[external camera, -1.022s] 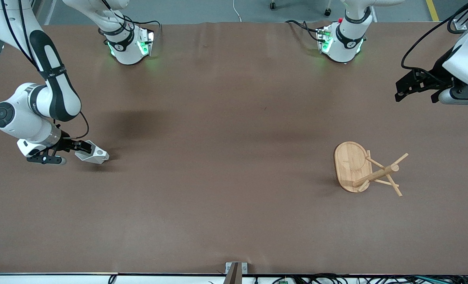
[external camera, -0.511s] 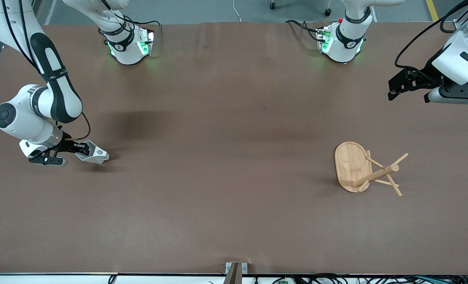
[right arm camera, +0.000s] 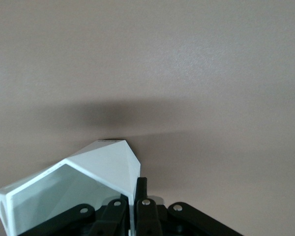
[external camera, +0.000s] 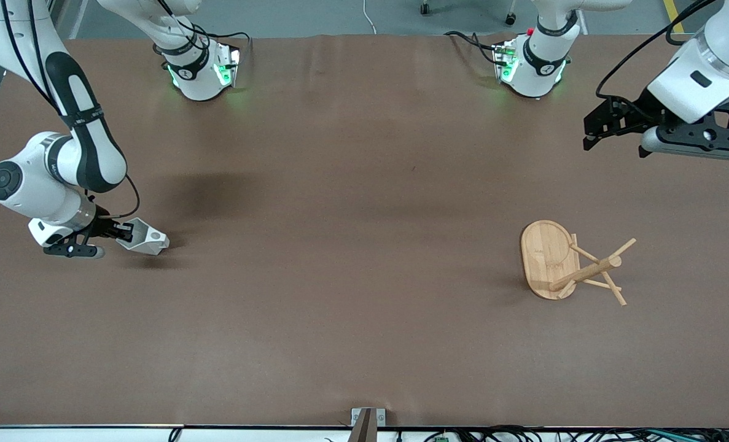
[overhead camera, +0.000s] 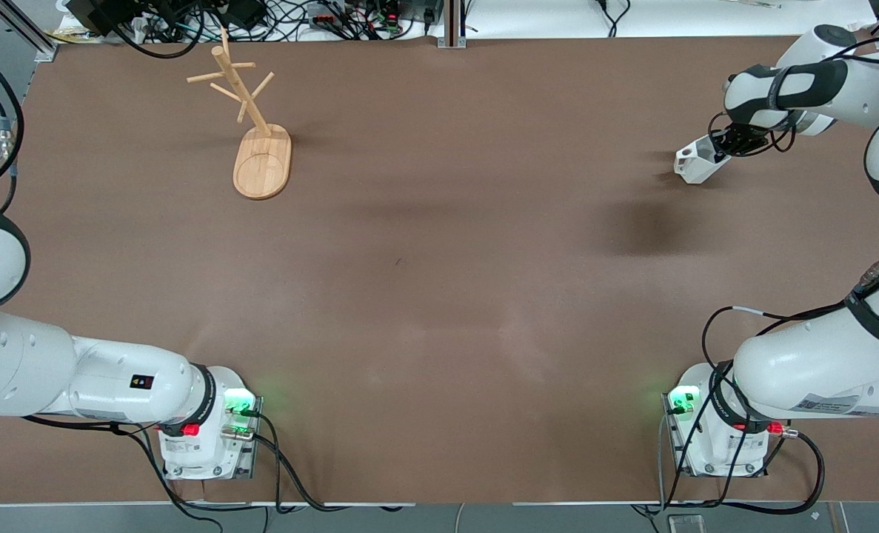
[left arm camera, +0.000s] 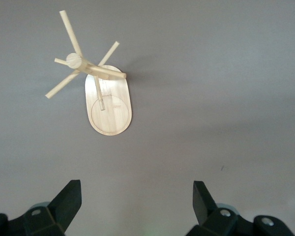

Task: Hang cup on rack
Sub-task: 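Lift the cup with the right gripper while the left gripper approaches, then grasp the cup with the left gripper from the right gripper, then carry the cup with the left gripper while the right gripper withdraws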

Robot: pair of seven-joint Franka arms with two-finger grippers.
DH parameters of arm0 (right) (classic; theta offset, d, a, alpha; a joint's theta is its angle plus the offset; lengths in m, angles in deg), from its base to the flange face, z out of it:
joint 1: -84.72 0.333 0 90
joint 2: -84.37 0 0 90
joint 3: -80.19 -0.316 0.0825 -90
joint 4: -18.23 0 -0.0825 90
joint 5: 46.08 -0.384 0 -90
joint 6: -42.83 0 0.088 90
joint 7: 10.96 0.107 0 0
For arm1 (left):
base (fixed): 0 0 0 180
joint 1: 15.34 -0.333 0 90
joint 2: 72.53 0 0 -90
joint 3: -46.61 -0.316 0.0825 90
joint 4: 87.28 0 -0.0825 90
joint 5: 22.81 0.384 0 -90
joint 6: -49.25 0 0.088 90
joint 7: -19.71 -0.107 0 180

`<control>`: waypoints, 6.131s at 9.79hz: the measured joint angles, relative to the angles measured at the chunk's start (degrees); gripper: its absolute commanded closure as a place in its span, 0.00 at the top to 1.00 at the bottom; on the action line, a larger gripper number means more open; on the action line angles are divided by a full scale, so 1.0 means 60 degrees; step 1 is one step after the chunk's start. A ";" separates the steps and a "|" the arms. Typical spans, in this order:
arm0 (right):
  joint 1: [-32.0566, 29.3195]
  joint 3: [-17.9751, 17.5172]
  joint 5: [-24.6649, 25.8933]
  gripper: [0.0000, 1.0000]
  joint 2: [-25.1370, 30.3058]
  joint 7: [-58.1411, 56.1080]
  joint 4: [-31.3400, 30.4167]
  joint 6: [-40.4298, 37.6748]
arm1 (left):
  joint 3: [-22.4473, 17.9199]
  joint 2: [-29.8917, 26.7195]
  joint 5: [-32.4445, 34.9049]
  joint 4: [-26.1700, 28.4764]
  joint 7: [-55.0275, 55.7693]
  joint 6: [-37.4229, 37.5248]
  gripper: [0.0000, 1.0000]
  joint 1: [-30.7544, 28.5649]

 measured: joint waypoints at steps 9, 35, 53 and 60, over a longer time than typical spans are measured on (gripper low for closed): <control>0.0675 -0.1915 -0.6744 0.00 0.1189 -0.0120 0.1688 -0.4927 | 0.0847 0.0606 -0.1062 -0.0651 -0.0453 -0.0495 1.00 0.3349; 0.0863 -0.5244 -1.3930 0.01 0.1210 -0.2385 0.0133 -0.4914 | 0.1697 0.3863 -0.2000 -0.1450 -0.7213 -0.3547 0.68 0.4169; 0.0322 -0.3108 -0.6247 1.00 0.3198 0.1470 0.1597 -0.5867 | 0.1470 0.3830 -0.1492 -0.1327 -0.7150 -0.3566 0.01 0.2291; 0.0301 -0.1387 0.0381 1.00 0.3740 0.1800 0.3217 -0.6393 | 0.1465 0.2842 -0.1481 -0.1375 -0.2797 -0.1871 0.01 0.0782</control>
